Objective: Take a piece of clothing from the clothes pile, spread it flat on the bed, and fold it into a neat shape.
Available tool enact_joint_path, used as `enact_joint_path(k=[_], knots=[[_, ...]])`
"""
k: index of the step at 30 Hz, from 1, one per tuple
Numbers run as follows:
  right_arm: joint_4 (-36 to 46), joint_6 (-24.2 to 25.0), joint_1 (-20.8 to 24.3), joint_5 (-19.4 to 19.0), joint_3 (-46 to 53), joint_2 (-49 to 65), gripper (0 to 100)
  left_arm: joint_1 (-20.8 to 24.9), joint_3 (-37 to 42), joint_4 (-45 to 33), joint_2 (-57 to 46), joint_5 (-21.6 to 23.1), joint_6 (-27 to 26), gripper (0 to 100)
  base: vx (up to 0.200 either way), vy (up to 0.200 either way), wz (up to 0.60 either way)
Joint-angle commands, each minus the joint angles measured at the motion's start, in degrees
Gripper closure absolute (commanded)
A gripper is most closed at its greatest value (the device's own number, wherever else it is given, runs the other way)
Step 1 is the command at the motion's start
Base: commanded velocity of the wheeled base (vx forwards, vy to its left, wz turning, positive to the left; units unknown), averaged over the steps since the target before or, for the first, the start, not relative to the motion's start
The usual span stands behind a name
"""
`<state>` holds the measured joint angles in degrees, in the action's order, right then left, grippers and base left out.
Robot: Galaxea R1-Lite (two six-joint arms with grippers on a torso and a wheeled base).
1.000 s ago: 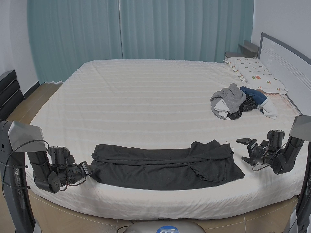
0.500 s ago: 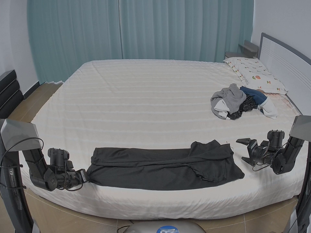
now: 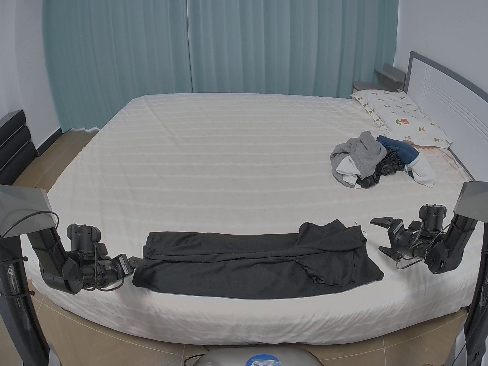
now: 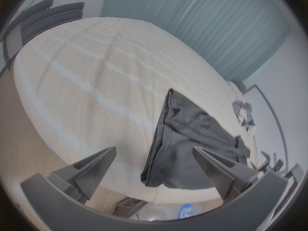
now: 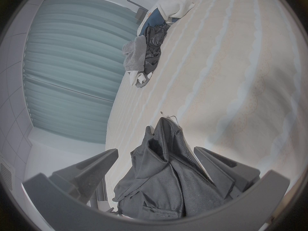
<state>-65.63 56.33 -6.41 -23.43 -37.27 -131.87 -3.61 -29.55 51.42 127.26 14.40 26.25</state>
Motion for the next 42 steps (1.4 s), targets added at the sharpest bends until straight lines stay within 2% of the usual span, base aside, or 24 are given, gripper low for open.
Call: enact_joint_path(k=[1,2,4,5,7,11,13,16,27,33,34,38,42], knots=[[0.0,0.0,0.0,0.0,-0.1,0.0,0,0.5,-3.6,0.1,-3.2,0.3,10.2,0,0.000,0.000,0.00],[0.0,0.0,0.1,0.0,0.0,0.0,0,1.4,-4.6,0.0,-3.4,0.2,14.0,0,0.000,0.000,0.00],[0.0,0.0,0.1,0.0,0.0,0.0,0,1.4,-4.6,0.0,-3.4,0.2,14.0,0,0.000,0.000,0.00],[-0.3,0.0,0.4,0.0,0.3,0.0,0,3.6,-7.5,0.0,-3.1,-0.8,22.0,0,0.000,0.000,0.00],[-0.4,0.0,0.5,0.1,0.4,0.0,0,5.1,-8.9,-0.1,-3.0,-2.7,24.5,0,0.000,0.000,0.00],[-0.5,0.0,1.1,0.1,0.5,0.0,0,7.0,-10.7,-1.1,-0.8,-8.1,24.8,0,0.000,0.000,0.00],[-0.5,0.0,1.1,0.1,0.4,0.0,0,8.1,-13.0,-3.8,1.4,-12.0,24.8,0,0.000,0.000,0.00],[-0.5,0.0,1.1,0.1,0.5,0.0,0,9.8,-15.6,-7.0,3.8,-15.5,24.8,0,0.000,0.000,0.00],[-0.5,0.0,1.6,0.3,0.8,0.7,0,10.4,-17.4,-7.8,4.3,-16.5,26.0,0,0.000,0.000,0.00],[0.0,-0.2,3.6,2.4,2.4,3.6,0,10.9,-18.7,-7.7,6.0,-16.6,26.1,0,0.000,0.000,0.00],[0.3,-0.1,4.1,2.4,2.6,4.6,0,10.9,-18.9,-7.7,6.2,-16.6,26.1,100,0.000,0.000,0.00],[1.6,0.0,7.5,2.9,4.7,6.4,0,10.7,-19.0,-7.3,6.1,-16.7,26.2,100,0.000,0.000,0.00],[4.5,0.0,10.5,6.6,3.1,5.7,0,10.5,-19.0,-7.0,5.8,-16.7,26.5,100,0.000,0.000,0.00]])
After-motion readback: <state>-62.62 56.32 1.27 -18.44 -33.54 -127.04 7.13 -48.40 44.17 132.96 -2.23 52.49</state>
